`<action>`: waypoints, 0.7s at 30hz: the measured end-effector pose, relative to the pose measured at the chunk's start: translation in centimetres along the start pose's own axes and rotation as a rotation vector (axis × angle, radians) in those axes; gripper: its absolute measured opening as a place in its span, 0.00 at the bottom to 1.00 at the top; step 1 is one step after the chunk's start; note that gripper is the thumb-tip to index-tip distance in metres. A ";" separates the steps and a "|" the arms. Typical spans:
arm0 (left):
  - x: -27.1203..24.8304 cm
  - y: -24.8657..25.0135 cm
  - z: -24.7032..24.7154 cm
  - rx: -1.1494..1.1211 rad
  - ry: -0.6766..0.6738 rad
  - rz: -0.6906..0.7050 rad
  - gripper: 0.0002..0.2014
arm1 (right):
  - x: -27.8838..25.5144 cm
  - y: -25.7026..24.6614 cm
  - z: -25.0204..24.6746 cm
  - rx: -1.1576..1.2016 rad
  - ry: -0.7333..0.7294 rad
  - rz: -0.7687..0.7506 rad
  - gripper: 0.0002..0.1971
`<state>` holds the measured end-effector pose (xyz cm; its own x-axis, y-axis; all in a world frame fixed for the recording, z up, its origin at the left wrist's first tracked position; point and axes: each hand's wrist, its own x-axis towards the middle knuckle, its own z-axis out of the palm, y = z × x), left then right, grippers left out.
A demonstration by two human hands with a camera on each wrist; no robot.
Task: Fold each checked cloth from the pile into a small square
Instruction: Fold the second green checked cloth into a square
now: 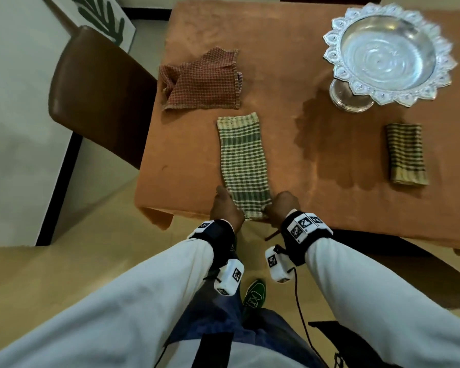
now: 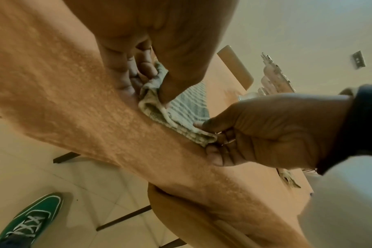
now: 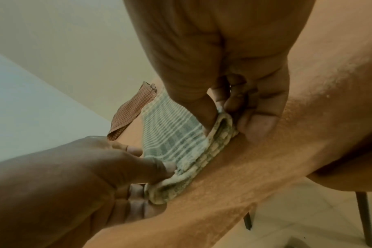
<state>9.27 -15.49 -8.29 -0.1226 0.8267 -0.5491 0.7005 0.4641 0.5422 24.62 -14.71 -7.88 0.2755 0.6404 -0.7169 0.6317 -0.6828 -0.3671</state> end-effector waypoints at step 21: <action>-4.5 -1.5 -3.5 -0.890 -0.368 -0.156 0.19 | -3.7 1.3 1.2 0.842 -0.208 0.032 0.04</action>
<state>6.33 -18.80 -4.45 0.1643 0.6546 -0.7379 -0.1108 0.7556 0.6456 23.58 -18.43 -6.42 0.0936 0.5954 -0.7980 -0.1432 -0.7851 -0.6025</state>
